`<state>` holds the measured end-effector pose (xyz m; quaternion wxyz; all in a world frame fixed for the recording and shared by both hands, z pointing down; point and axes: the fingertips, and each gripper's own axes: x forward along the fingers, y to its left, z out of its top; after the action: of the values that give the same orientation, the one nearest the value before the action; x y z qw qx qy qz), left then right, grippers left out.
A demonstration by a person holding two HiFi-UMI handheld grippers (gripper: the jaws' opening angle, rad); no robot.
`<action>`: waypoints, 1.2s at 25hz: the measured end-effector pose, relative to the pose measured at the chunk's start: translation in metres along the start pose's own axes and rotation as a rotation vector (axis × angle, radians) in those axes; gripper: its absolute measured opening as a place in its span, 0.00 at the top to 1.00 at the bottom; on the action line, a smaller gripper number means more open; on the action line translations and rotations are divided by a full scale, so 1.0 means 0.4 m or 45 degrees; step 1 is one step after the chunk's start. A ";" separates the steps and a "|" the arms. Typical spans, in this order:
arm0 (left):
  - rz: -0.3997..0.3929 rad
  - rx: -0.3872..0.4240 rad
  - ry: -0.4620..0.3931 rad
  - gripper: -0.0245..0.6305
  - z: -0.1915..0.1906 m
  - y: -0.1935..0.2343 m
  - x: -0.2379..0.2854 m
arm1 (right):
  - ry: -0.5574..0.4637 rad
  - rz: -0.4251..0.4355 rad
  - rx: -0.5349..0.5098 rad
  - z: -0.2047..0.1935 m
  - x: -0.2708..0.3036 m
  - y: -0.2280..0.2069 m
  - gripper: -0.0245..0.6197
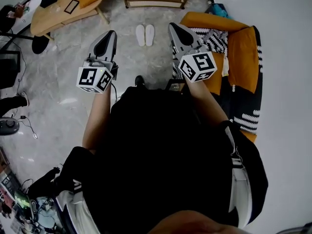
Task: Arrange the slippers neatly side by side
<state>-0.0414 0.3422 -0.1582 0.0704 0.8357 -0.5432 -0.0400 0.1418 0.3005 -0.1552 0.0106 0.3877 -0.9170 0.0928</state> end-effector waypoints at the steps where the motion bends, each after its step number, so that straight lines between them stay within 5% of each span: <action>1: 0.004 -0.005 0.007 0.93 -0.005 -0.023 -0.005 | 0.004 0.012 0.002 -0.003 -0.020 0.003 0.91; 14: -0.083 -0.008 0.215 0.93 -0.151 -0.324 -0.055 | 0.080 0.052 0.075 -0.147 -0.273 -0.022 0.91; 30: -0.200 0.000 0.094 0.93 -0.077 -0.251 -0.064 | 0.045 -0.051 0.012 -0.106 -0.247 0.057 0.91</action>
<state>0.0433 0.4081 -0.1442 0.0872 0.8767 -0.4729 -0.0147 0.1922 0.3938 -0.1263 0.0267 0.4042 -0.9084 0.1037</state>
